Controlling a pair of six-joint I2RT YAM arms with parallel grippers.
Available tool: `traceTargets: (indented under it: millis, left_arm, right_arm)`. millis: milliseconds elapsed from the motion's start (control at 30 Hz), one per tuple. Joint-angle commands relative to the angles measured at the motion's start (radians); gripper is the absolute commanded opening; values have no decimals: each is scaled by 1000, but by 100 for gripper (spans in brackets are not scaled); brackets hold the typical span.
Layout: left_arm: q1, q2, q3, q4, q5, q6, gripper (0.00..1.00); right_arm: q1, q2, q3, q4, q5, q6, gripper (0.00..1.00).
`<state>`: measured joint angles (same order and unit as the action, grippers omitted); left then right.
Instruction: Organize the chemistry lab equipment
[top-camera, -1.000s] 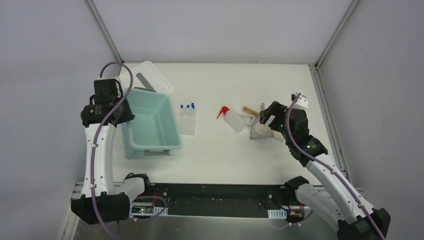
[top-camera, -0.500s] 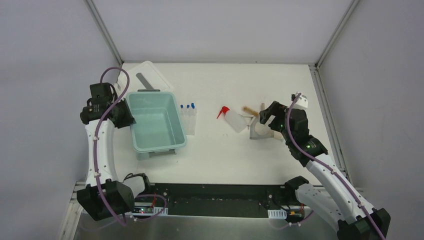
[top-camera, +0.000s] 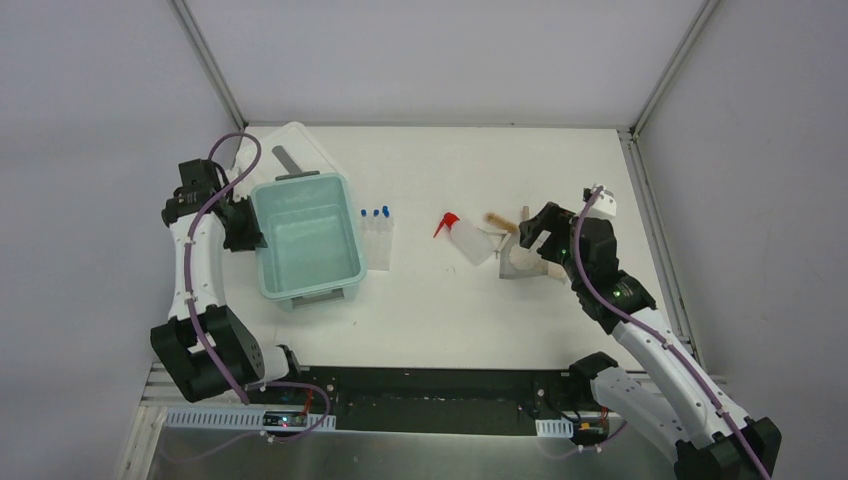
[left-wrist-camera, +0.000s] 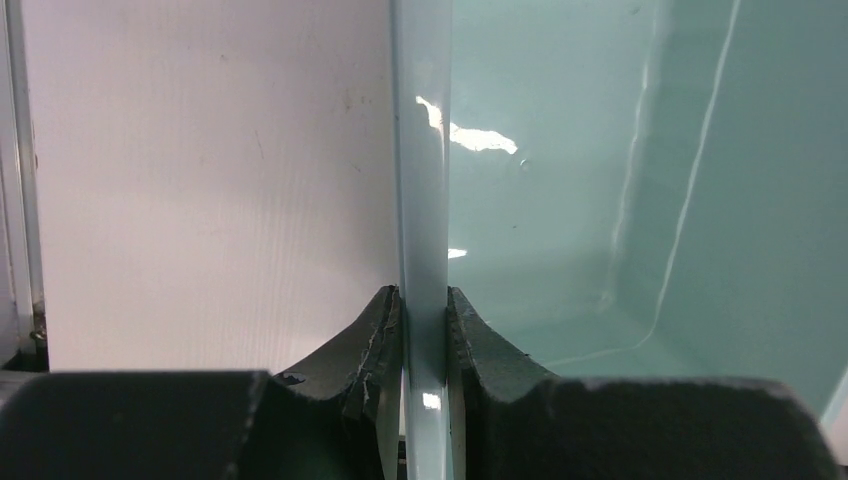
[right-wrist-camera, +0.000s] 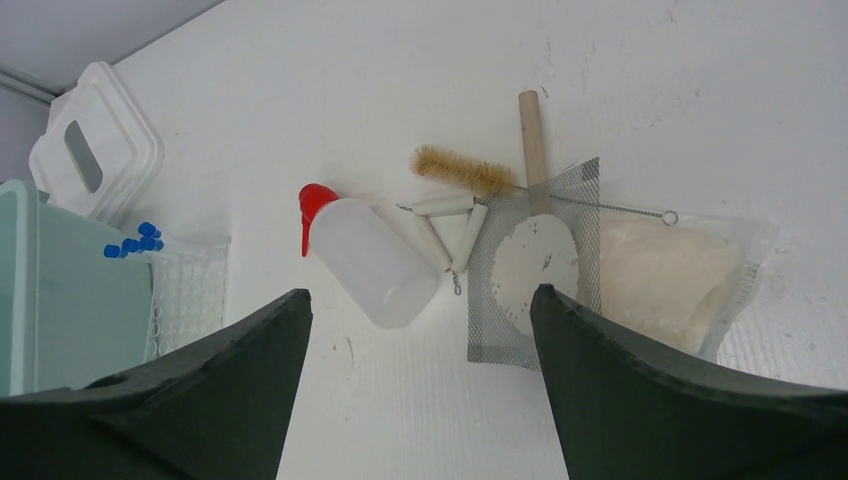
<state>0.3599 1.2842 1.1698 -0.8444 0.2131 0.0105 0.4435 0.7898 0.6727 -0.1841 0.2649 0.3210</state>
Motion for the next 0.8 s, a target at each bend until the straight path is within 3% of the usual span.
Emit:
traceTargets:
  millis: [0, 300, 767]
  left_arm:
    - [15, 37, 20, 69, 65, 107, 0]
    - [35, 89, 13, 157, 187, 187, 0]
    - [35, 211, 10, 236, 300, 141, 0]
  right_arm:
    - [-6, -22, 4, 15, -2, -8, 84]
    - [-5, -28, 1, 11, -25, -12, 84]
    - [-4, -27, 0, 10, -34, 1, 84]
